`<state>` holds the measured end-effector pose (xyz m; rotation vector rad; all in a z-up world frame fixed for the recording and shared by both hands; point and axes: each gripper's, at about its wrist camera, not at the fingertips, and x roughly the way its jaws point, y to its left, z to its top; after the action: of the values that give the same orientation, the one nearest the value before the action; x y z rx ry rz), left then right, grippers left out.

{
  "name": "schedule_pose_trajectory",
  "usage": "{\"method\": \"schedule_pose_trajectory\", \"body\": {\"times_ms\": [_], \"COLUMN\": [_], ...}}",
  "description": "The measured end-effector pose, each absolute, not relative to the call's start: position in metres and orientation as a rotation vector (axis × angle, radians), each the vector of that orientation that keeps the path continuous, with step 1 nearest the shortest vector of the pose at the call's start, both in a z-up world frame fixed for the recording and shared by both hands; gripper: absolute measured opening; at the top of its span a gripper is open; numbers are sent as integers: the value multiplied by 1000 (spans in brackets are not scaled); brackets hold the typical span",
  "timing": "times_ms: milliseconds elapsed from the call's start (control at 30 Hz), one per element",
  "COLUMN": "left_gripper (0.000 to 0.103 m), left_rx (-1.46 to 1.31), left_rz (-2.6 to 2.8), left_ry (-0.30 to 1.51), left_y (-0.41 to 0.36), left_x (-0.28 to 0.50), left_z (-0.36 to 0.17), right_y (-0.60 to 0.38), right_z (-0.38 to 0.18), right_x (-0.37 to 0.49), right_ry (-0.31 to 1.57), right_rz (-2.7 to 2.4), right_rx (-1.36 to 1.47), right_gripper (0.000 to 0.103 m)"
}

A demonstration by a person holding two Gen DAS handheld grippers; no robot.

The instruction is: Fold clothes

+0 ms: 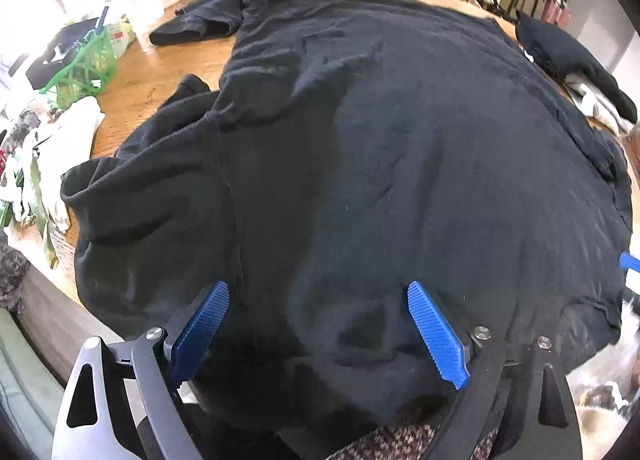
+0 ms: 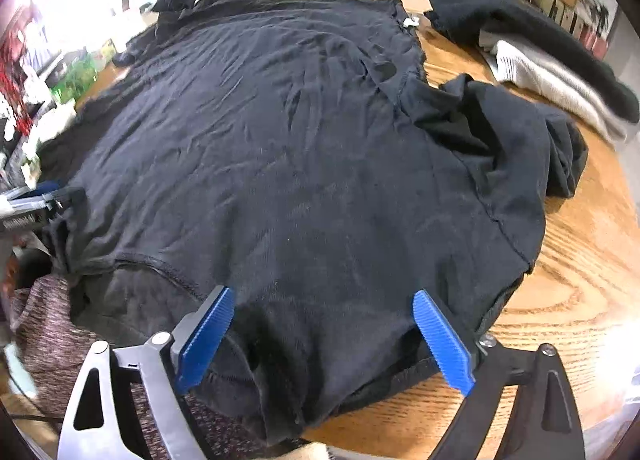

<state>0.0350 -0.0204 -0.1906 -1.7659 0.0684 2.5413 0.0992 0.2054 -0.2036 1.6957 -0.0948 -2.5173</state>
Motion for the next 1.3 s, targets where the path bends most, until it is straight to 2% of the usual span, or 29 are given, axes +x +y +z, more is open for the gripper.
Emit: {"method": "schedule_pose_trajectory", "body": {"times_ms": [67,200,267,433,567,733,767,800,833,933,1100,1233,1267,1300], "left_gripper": [92,92,92,92,92,92,92,92,92,92,92,92,92,92], "left_rx": [-1821,-1826,-1770,-1740,-1745,-1751,-1750,-1749,-1751,-1760,-1768,-1772,-1771,-1769], "left_rz": [2516,2437,2397,2365,2303,2221,2207,2193,2187,2175,2145,2153,2156,2158], "left_ry": [46,-235,-290,-160,-145,-198,-195,-191,-187,-172,-162,-148,-144,-140], "left_y": [-23,-24,-16,14,30,47,54,61,65,73,80,82,84,85], "left_x": [30,17,12,-1,4,14,14,14,16,22,24,24,25,25], "left_z": [-191,-182,-175,-172,-179,-183,-183,-183,-182,-182,-187,-189,-189,-189], "right_y": [229,308,347,422,441,448,448,447,446,441,448,462,466,470], "right_z": [-190,-169,-166,-174,-181,-199,-201,-202,-203,-202,-149,-90,-81,-83], "right_x": [98,86,78,48,25,9,8,9,10,14,52,84,90,92], "right_ry": [-215,-468,-590,-839,-831,-922,-940,-959,-977,-922,-934,-810,-785,-787], "right_rz": [-2565,-2775,-2871,-2953,-2962,-2905,-2895,-2884,-2874,-2875,-3003,-3208,-3258,-3262], "right_rx": [1656,1601,1604,1638,1688,1734,1731,1722,1712,1721,1484,1288,1267,1291], "right_gripper": [88,90,88,79,79,79,77,65,43,14,10,10,12,20]}}
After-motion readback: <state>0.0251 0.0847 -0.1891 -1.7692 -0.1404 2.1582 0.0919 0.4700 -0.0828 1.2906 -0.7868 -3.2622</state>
